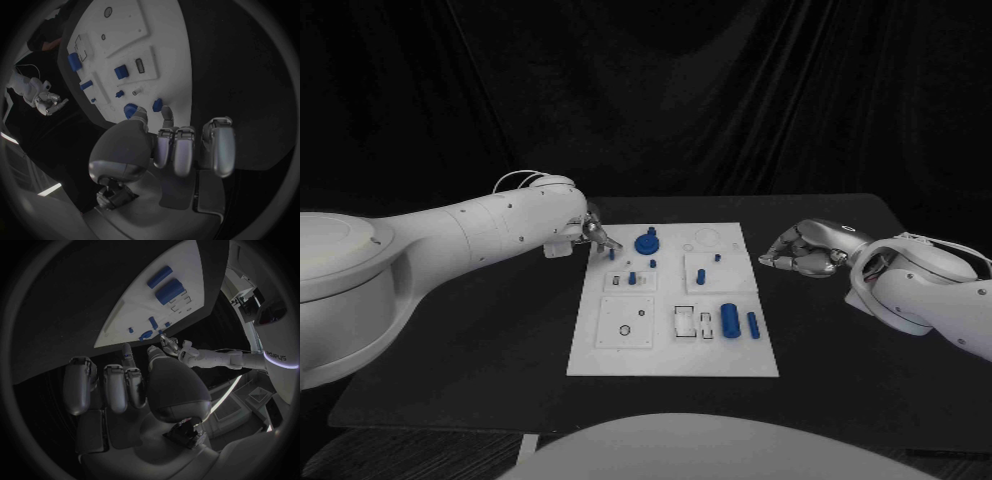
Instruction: Assemble the parts on the task board
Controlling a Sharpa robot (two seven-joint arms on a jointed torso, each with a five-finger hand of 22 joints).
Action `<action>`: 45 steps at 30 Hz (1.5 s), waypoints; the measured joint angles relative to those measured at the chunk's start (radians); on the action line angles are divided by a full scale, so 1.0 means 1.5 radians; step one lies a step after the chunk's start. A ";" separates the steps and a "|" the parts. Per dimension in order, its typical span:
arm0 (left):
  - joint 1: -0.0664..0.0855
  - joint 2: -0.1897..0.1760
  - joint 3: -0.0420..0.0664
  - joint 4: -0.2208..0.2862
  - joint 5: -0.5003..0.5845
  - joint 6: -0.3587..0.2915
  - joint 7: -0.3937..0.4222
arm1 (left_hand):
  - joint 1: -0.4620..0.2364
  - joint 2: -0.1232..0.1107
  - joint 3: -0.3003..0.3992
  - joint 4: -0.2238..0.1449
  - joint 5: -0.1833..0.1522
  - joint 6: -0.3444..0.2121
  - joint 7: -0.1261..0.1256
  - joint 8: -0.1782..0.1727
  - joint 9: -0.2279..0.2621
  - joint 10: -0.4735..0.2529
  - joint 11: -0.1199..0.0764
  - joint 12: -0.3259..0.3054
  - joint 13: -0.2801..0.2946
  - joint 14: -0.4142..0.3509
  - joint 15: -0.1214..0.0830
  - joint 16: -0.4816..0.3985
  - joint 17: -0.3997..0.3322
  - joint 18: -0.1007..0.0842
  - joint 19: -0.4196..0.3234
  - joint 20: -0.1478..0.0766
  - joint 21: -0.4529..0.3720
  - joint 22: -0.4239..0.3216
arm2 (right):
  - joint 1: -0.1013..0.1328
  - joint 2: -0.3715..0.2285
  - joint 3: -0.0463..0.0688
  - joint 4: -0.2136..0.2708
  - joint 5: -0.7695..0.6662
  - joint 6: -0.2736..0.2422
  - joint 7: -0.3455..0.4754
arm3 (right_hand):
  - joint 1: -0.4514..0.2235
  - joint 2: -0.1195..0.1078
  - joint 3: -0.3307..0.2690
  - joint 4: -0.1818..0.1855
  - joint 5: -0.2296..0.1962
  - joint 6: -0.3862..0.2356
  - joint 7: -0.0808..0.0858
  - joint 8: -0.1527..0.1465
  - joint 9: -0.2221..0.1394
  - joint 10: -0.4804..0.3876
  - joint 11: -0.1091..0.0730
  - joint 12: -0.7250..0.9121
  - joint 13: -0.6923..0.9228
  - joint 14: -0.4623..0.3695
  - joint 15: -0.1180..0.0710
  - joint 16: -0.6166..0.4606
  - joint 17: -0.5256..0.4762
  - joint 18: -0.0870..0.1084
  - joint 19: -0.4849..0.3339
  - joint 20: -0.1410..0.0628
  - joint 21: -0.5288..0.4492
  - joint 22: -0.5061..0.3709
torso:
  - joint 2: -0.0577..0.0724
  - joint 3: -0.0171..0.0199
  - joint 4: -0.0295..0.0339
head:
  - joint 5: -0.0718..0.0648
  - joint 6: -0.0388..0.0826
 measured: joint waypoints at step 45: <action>-0.004 0.028 0.000 -0.033 0.000 0.027 0.009 | 0.050 0.020 0.043 -0.051 0.108 0.008 0.007 -0.082 -0.057 0.000 0.009 0.000 0.000 0.000 0.009 0.000 0.000 0.000 -0.012 0.012 -0.012 0.000 | 0.000 0.001 0.000 0.001 0.000 0.005 -0.001 | 0.000 0.000 0.000 0.000 0.000 0.000 0.000 0.000 0.000 0.000 0.000 0.000 0.000 0.000 0.000 0.000 0.000 0.000 0.000 0.000 -0.004 0.000 | 0.000 0.0002 -0.0001 | -0.005 0.000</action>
